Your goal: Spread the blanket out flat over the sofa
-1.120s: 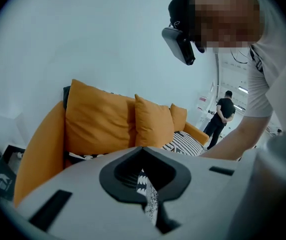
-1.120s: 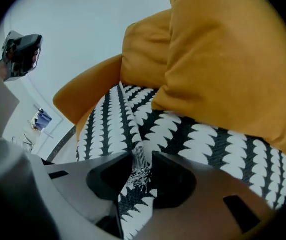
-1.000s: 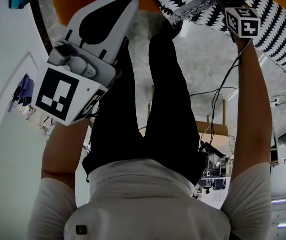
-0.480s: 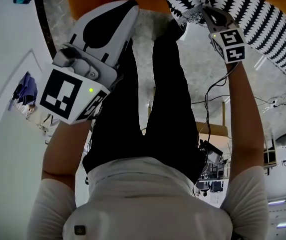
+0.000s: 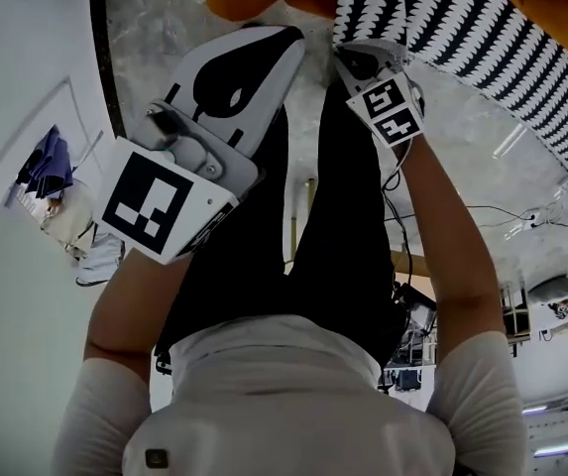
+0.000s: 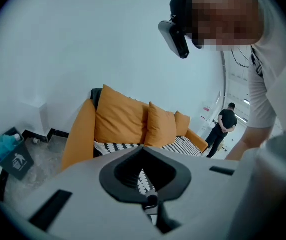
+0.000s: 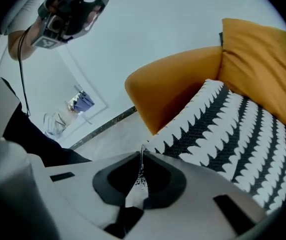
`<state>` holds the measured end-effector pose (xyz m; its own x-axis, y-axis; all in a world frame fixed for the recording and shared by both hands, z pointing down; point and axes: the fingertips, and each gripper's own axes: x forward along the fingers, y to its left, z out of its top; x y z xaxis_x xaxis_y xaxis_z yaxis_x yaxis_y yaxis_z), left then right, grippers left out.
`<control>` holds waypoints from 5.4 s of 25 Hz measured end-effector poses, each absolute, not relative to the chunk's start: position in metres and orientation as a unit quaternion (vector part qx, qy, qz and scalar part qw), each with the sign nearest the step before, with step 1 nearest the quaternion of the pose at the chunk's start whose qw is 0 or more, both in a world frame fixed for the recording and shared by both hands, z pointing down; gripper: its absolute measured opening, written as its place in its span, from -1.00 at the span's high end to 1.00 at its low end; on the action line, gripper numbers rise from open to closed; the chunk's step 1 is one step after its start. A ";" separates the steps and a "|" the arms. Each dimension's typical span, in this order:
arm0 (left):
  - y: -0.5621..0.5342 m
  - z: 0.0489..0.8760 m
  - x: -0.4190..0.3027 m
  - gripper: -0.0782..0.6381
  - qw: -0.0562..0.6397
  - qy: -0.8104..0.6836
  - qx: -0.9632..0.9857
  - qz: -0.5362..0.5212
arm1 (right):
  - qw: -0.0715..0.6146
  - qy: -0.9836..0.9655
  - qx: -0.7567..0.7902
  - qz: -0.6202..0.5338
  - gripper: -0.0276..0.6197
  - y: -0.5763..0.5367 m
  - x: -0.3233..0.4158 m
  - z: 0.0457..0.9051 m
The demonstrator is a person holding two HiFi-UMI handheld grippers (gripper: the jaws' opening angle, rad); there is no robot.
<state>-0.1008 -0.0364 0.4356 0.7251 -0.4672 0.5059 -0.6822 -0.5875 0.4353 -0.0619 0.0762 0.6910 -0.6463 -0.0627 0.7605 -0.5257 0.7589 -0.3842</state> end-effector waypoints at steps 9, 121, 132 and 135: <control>0.006 0.460 -0.067 0.76 0.331 -0.340 0.860 0.189 | 0.466 -0.818 0.127 0.313 0.81 0.132 -0.064 0.778; 0.396 -0.057 -0.009 0.76 -0.017 -0.358 0.931 0.062 | 0.112 -0.880 0.461 -0.004 0.83 0.451 0.161 -0.027; 0.424 -0.062 -0.017 0.76 -0.018 -0.365 0.929 0.059 | 0.105 -0.882 0.459 -0.012 0.83 0.472 0.156 -0.037; 0.428 -0.064 -0.020 0.76 -0.019 -0.365 0.929 0.054 | 0.104 -0.883 0.457 -0.013 0.83 0.476 0.152 -0.038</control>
<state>-0.0198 0.4285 -0.0637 0.7280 -0.6800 0.0871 -0.6758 -0.7332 -0.0756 0.1521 0.4760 -0.0381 -0.5599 -0.8105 0.1722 -0.8049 0.5813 0.1192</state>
